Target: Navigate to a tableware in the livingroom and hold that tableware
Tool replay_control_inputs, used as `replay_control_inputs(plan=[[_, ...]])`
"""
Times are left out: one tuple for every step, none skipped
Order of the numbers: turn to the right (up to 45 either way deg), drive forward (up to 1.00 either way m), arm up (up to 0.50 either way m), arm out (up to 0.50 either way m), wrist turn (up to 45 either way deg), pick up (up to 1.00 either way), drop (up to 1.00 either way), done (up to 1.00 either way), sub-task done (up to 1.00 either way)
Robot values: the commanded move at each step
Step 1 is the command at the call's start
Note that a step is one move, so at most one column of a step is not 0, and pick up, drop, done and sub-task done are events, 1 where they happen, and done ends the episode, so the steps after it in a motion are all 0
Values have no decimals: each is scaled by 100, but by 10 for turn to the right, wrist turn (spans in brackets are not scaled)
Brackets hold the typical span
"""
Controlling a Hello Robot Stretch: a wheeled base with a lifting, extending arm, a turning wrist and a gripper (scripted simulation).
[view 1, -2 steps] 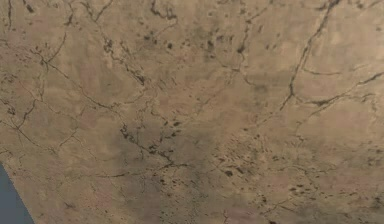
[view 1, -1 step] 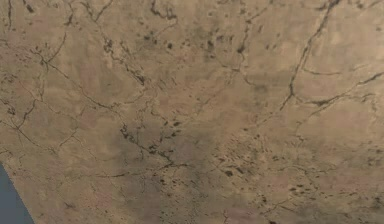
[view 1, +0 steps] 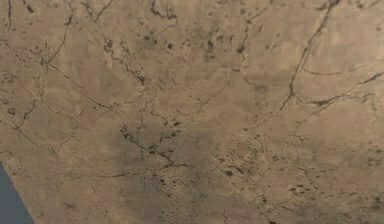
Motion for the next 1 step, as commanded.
replay_control_inputs(plan=[[0,0,0,0,450,0,0,0,0]])
